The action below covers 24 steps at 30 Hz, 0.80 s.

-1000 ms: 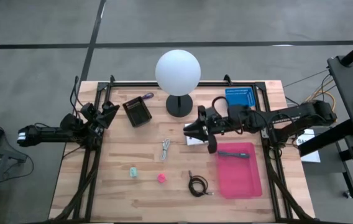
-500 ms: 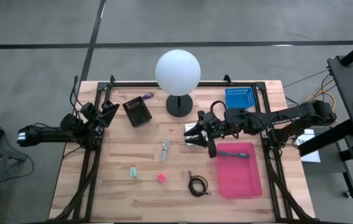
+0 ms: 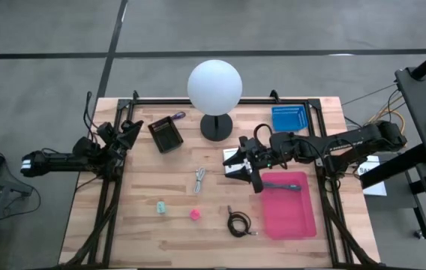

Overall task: Pick and place items into bin
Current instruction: Put the black charger cable into the pink bin

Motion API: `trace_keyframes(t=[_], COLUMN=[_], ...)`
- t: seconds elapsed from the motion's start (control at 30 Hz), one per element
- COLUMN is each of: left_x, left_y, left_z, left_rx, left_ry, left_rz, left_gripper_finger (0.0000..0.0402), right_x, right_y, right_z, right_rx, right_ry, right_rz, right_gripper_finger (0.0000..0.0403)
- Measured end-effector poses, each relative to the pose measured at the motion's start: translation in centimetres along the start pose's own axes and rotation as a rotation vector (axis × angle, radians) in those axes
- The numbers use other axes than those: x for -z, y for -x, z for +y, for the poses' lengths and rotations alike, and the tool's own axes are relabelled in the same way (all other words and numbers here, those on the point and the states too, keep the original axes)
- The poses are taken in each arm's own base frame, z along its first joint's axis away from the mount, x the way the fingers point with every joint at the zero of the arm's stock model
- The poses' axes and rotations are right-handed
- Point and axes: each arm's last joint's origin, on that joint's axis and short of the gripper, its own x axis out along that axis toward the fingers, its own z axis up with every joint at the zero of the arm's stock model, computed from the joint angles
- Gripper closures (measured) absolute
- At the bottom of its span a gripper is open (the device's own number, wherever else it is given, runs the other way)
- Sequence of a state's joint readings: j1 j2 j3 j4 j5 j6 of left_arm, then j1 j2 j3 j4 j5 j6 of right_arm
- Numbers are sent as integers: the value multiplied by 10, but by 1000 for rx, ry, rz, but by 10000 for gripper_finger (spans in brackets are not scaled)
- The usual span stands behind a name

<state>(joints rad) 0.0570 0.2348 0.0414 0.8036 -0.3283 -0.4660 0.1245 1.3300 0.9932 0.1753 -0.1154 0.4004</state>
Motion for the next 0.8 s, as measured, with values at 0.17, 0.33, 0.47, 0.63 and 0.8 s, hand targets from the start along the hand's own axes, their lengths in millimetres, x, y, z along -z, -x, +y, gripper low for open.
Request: trace_keyframes(t=[0.17, 0.33, 0.47, 0.63, 0.8], left_x=[0, 0, 0, 0, 0], left_y=[0, 0, 0, 0, 0], left_z=[0, 1, 1, 1, 1], left_rx=[-3, -23, -26, -25, -24], left_ry=[0, 0, 1, -1, -1], left_rz=[0, -10, -13, -12, -11], left_gripper_finger=[258, 258, 258, 258, 258], right_x=[0, 3, 8, 26, 45], right_y=[0, -1, -1, 0, 3], right_z=[1, 7, 17, 28, 42], right_rx=[4, -13, -37, -4, 103], right_ry=[0, -75, -174, -361, -422], right_rz=[-2, 6, 37, 177, 251], right_gripper_finger=[199, 199, 200, 200, 200])
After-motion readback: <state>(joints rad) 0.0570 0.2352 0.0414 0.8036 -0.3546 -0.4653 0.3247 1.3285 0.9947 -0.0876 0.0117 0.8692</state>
